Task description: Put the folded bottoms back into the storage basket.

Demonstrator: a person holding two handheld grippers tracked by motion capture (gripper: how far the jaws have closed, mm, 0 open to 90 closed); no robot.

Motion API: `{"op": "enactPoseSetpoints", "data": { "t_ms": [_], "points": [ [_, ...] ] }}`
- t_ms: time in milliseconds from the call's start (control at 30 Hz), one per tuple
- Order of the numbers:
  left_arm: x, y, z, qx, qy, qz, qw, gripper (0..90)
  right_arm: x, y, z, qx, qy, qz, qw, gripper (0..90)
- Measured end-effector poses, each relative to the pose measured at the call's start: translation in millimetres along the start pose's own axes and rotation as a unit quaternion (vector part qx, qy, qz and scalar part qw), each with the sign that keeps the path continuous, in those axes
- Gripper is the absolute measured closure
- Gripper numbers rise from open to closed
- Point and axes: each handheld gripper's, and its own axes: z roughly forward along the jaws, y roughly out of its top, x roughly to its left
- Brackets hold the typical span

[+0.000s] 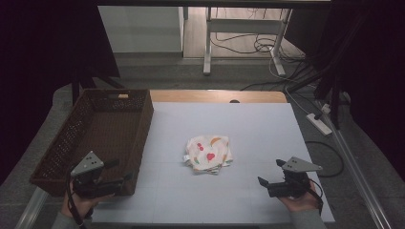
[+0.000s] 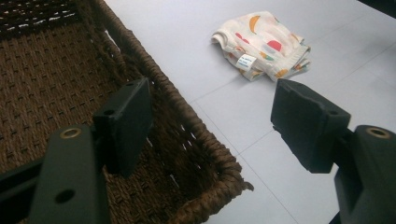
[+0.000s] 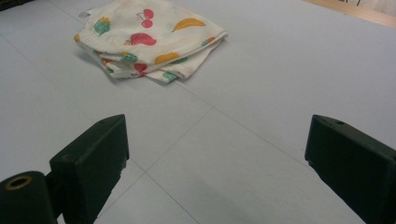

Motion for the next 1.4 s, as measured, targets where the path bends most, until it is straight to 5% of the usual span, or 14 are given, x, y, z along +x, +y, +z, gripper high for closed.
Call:
{"op": "enactPoseSetpoints", "data": {
  "t_ms": [1400],
  "points": [
    [-10.3,9.4,7.6,-0.004,-0.010,0.007,0.9999,28.5,1.5,-4.1,14.1,0.029,0.008,-0.008,0.9995,6.7]
  ]
}}
